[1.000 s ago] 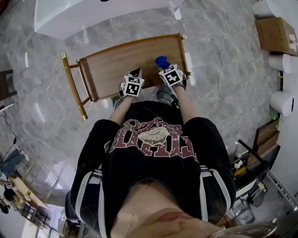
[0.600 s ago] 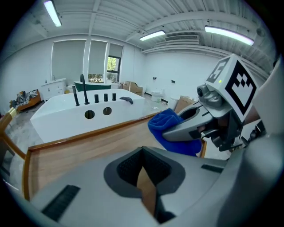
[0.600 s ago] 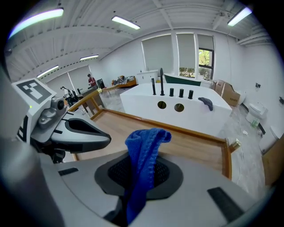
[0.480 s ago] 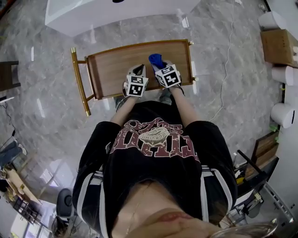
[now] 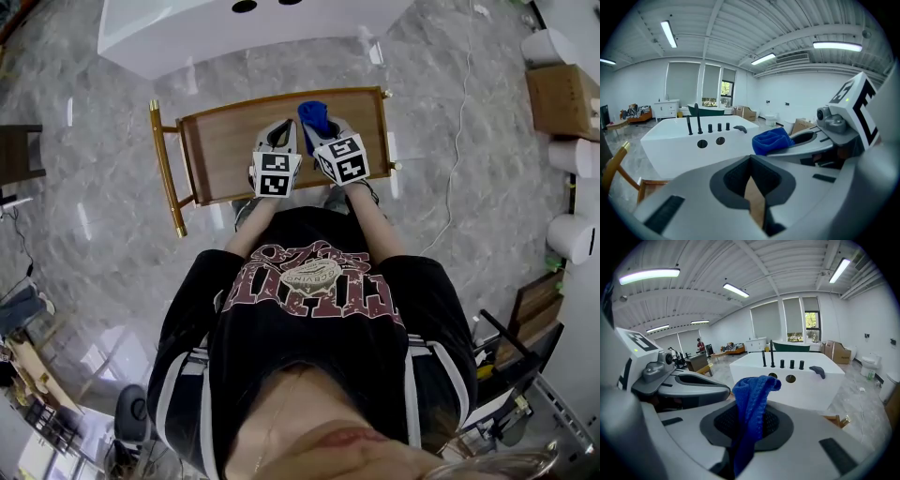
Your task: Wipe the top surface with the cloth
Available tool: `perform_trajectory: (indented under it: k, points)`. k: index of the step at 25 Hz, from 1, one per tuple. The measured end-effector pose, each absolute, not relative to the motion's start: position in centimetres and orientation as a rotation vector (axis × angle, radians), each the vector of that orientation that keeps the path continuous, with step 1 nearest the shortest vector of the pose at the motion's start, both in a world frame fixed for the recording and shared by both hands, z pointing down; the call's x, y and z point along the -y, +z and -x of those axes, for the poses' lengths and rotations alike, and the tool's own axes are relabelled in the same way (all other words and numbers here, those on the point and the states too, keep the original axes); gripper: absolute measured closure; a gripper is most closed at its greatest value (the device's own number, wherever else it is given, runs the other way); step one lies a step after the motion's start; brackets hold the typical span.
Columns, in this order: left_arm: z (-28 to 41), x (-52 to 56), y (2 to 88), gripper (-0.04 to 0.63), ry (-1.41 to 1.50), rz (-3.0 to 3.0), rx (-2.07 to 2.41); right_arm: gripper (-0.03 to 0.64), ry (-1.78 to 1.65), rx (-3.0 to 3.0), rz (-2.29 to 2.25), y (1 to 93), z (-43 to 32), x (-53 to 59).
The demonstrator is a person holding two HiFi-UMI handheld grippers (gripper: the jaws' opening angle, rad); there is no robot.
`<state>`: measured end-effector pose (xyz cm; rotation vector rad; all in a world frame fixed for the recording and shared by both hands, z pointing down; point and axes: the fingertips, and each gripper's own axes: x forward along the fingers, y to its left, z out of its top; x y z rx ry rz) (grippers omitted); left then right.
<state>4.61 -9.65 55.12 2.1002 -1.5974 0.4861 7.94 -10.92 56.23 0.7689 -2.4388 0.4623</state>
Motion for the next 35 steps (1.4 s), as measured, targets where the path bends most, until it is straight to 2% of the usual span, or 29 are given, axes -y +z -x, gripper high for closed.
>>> perform_trajectory:
  k: [14,25,35]
  points:
    - [-3.8,11.1,46.6,0.546,0.335,-2.193,1.673,0.552,0.344,2.595,-0.876,46.7,-7.3,12.3]
    - [-2.9,11.4,38.2,0.546,0.245,-2.292,1.773,0.552,0.091,2.749,-0.935,36.7,-4.5,12.6]
    - [-1.5,11.3,32.9,0.546,0.190,-2.358,1.882,0.552,-0.006,2.822,-0.999,32.0,-4.6,12.9]
